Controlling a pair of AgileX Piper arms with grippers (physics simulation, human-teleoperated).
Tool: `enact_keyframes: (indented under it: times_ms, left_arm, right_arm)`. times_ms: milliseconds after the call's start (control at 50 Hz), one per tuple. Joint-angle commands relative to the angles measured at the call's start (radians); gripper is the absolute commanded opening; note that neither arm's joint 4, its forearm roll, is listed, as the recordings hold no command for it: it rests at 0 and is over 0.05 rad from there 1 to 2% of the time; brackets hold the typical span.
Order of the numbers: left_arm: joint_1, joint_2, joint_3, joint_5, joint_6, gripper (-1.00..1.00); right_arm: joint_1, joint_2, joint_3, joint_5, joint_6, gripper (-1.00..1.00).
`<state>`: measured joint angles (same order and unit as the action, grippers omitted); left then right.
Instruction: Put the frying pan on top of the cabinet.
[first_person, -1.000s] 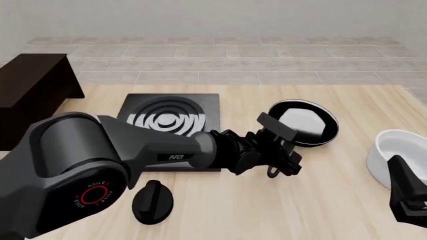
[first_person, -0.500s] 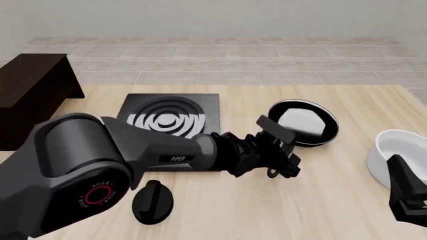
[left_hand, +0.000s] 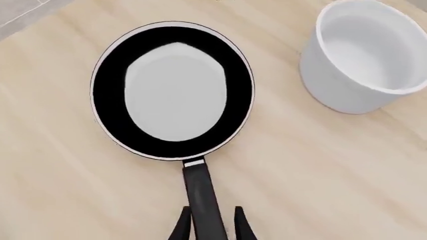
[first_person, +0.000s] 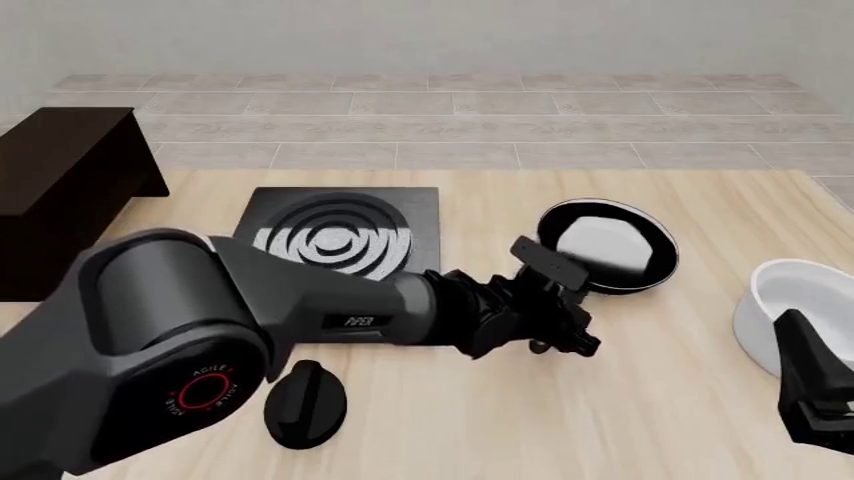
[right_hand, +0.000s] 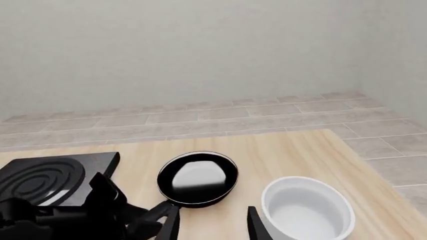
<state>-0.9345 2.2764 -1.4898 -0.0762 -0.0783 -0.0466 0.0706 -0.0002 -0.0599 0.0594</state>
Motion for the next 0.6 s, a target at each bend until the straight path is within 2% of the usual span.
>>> enact_keyframes:
  times_ms: [20, 380, 600]
  left_arm:
    - [-0.007, -0.009, 0.009, -0.006, 0.004, -1.0]
    - [-0.012, -0.027, 0.027, -0.015, 0.003, -1.0]
    - [-0.017, -0.087, 0.066, -0.031, 0.008, -1.0]
  right_arm:
    - [0.001, 0.003, 0.0, -0.001, -0.002, 1.0]
    - [0.002, 0.006, 0.0, -0.003, -0.006, 1.0]
    - [0.003, 0.014, 0.0, -0.012, -0.008, 1.0]
